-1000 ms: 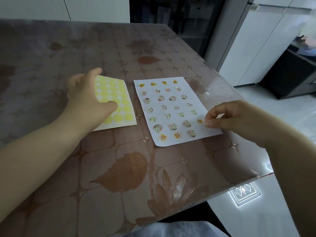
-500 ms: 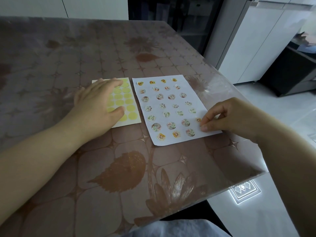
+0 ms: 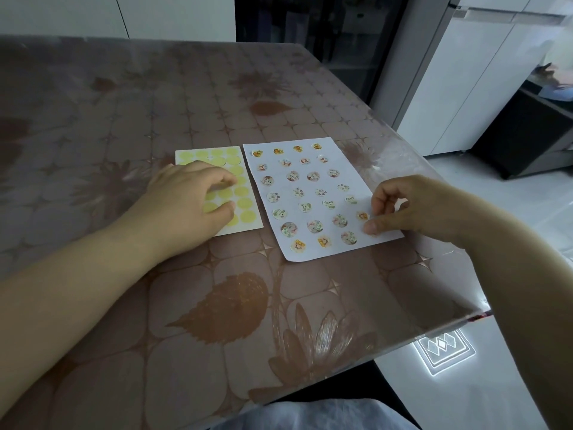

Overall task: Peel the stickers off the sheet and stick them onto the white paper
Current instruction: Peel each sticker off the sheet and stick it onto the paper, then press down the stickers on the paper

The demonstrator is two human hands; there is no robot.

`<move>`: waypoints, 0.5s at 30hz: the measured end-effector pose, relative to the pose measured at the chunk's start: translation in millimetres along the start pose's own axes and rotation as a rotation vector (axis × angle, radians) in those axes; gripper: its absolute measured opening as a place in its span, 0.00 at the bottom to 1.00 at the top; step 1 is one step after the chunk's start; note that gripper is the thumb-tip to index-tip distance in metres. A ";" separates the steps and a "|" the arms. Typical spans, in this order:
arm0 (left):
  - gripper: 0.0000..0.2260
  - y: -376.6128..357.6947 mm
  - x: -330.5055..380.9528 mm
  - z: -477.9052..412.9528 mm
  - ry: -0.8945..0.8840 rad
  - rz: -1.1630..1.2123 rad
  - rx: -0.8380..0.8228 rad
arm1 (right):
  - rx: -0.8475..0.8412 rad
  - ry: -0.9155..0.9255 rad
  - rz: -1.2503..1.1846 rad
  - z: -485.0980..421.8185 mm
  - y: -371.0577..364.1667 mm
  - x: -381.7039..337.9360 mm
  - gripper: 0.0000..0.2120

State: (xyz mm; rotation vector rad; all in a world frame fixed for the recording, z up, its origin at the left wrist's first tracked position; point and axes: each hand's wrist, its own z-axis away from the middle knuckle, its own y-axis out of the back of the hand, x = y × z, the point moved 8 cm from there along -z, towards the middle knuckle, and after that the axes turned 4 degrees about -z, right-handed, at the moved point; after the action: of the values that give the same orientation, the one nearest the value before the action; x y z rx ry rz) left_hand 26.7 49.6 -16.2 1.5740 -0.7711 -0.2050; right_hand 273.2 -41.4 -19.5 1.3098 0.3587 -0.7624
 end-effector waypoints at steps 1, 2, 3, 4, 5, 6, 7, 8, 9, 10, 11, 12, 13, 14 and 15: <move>0.26 0.3 0.4 -0.1 0.001 -0.012 -0.003 | 0.009 -0.001 0.006 0.1 0.9 0.4 0.12; 0.27 0.1 0.5 -0.4 0.003 -0.026 -0.005 | 0.022 0.001 0.019 0.0 2.4 0.8 0.12; 0.27 0.4 0.5 -0.5 0.005 -0.039 -0.008 | 0.035 0.003 0.034 -0.1 3.8 0.9 0.13; 0.27 0.4 0.2 -0.8 0.007 -0.050 -0.008 | 0.043 0.003 0.049 -0.4 4.7 1.0 0.14; 0.27 0.6 -0.1 -0.8 0.010 -0.060 -0.010 | 0.045 -0.001 0.062 -0.6 4.8 1.0 0.14; 0.28 0.6 -0.4 -0.6 0.015 -0.069 -0.009 | 0.042 -0.005 0.072 -0.8 4.6 1.3 0.15; 0.27 0.5 -1.0 -0.7 0.020 -0.075 -0.009 | 0.036 -0.005 0.080 -1.2 3.8 1.3 0.16; 0.27 0.7 -1.0 -0.6 0.021 -0.077 -0.006 | 0.031 -0.002 0.087 -1.3 3.1 1.5 0.16; 0.27 0.7 -1.2 -0.6 0.022 -0.075 -0.003 | 0.027 0.004 0.090 -0.8 2.1 1.5 0.16; 0.27 0.6 -1.4 -0.6 0.023 -0.072 0.000 | 0.021 0.012 0.091 0.1 1.2 1.9 0.16; 0.27 0.6 -1.8 -0.5 0.024 -0.066 0.005 | 0.012 0.023 0.098 1.5 -0.1 1.9 0.16; 0.26 1.0 -2.3 -0.6 0.021 -0.060 0.017 | -0.002 0.037 0.112 3.1 -1.8 1.5 0.16; 0.26 1.4 -2.6 -0.7 0.014 -0.056 0.028 | -0.018 0.051 0.128 5.0 -3.3 0.2 0.16; 0.26 1.1 -2.6 -1.0 0.003 -0.051 0.036 | -0.030 0.059 0.141 6.2 -4.0 -1.2 0.16; 0.27 0.7 -1.7 -1.0 -0.017 -0.047 0.039 | -0.037 0.061 0.150 6.6 -3.7 -3.6 0.17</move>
State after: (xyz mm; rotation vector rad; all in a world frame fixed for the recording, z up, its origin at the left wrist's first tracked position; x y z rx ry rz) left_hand 25.8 51.4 -15.9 1.6298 -0.7558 -0.2385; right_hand 267.0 -46.9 -18.2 1.3110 0.3176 -0.5882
